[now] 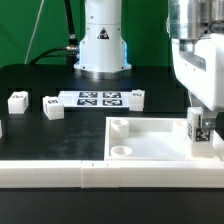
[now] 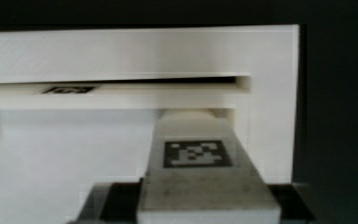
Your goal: Assemble one leg
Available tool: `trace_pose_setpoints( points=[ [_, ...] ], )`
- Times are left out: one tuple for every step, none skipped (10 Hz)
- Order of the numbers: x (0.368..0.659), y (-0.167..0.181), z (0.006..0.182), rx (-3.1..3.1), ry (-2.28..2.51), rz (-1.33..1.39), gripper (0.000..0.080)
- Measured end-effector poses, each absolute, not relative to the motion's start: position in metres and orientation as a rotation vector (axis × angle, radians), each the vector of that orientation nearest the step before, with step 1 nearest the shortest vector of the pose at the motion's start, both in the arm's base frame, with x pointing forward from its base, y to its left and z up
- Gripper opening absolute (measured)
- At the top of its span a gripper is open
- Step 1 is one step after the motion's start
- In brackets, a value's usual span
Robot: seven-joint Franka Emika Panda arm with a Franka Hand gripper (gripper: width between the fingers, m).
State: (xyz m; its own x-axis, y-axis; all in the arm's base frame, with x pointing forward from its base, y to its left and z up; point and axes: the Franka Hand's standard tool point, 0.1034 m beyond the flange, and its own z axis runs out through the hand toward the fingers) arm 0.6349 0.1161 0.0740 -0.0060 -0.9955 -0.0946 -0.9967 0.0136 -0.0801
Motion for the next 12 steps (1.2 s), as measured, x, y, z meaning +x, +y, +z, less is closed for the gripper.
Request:
trace_pose_setpoints(
  points=[
    [0.635, 0.1162, 0.074, -2.177, 2.089, 0.01, 0.0401],
    [0.6351, 0.1163, 0.0743, -2.217, 2.046, 0.007, 0.0535],
    [0.6352, 0.1165, 0.075, -2.302, 1.956, 0.005, 0.0535],
    [0.6353, 0.1166, 0.0752, -2.439, 1.787, -0.01, 0.0625],
    [0.6345, 0.1183, 0.0754, -2.548, 1.643, -0.014, 0.0642],
    [0.6343, 0.12, 0.0751, -2.656, 1.477, -0.026, 0.0642],
    [0.6336, 0.1202, 0.0727, -2.775, 1.262, -0.039, 0.0648],
    [0.6343, 0.1203, 0.0716, -2.847, 1.096, -0.048, 0.0649],
    [0.6349, 0.1199, 0.0722, -2.922, 0.917, -0.058, 0.0649],
    [0.6359, 0.1192, 0.0733, -2.998, 0.718, -0.073, 0.0649],
    [0.6357, 0.1191, 0.0739, -3.03, 0.597, -0.072, 0.0649],
    [0.6358, 0.1193, 0.0743, -3.05, 0.497, -0.076, 0.0649]
  ],
)
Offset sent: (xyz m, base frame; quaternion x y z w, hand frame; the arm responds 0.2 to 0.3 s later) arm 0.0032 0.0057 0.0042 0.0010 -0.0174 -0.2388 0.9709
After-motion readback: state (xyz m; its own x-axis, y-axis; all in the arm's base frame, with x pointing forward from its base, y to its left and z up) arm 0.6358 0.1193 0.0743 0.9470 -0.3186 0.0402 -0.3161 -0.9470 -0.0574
